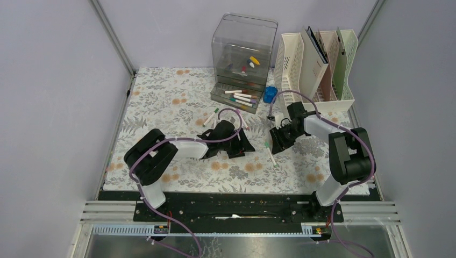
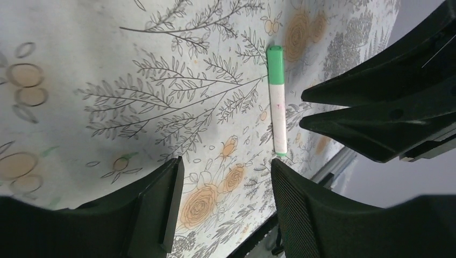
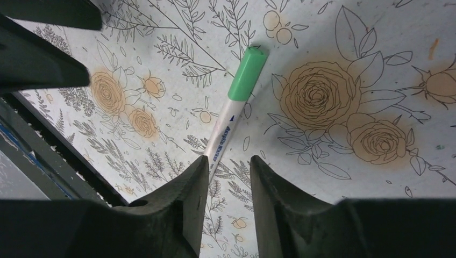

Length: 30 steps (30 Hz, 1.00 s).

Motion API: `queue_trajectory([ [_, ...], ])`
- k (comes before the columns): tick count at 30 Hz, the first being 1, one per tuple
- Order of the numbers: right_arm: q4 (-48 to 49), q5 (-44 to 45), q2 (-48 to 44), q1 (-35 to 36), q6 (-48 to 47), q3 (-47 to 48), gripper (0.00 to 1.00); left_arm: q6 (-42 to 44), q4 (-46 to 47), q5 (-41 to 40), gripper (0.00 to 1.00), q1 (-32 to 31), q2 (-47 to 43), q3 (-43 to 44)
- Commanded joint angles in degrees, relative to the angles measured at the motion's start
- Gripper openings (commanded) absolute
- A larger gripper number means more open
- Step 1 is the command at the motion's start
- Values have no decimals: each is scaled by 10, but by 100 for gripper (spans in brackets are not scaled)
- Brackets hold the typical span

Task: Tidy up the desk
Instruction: Pick up the stationery from the center of the board.

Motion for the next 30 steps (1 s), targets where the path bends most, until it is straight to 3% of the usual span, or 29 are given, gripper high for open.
queue_trajectory([
  [1, 13, 6, -4, 17, 10, -2, 45, 41, -42, -79, 65, -2, -73, 19],
  [8, 37, 90, -2, 70, 24, -6, 47, 71, -92, -168, 66, 8, -161, -9],
  [13, 70, 224, -7, 114, 32, -25, 37, 78, -128, -219, 66, 24, -228, -40],
  [20, 94, 301, -14, 151, 29, -48, 30, 76, -157, -254, 67, 52, -303, -79],
  [26, 103, 320, 4, 152, 28, -45, 16, 72, -171, -264, 67, 62, -337, -100],
  [30, 108, 278, 6, 152, 28, -33, 5, 73, -179, -268, 67, 69, -352, -107],
])
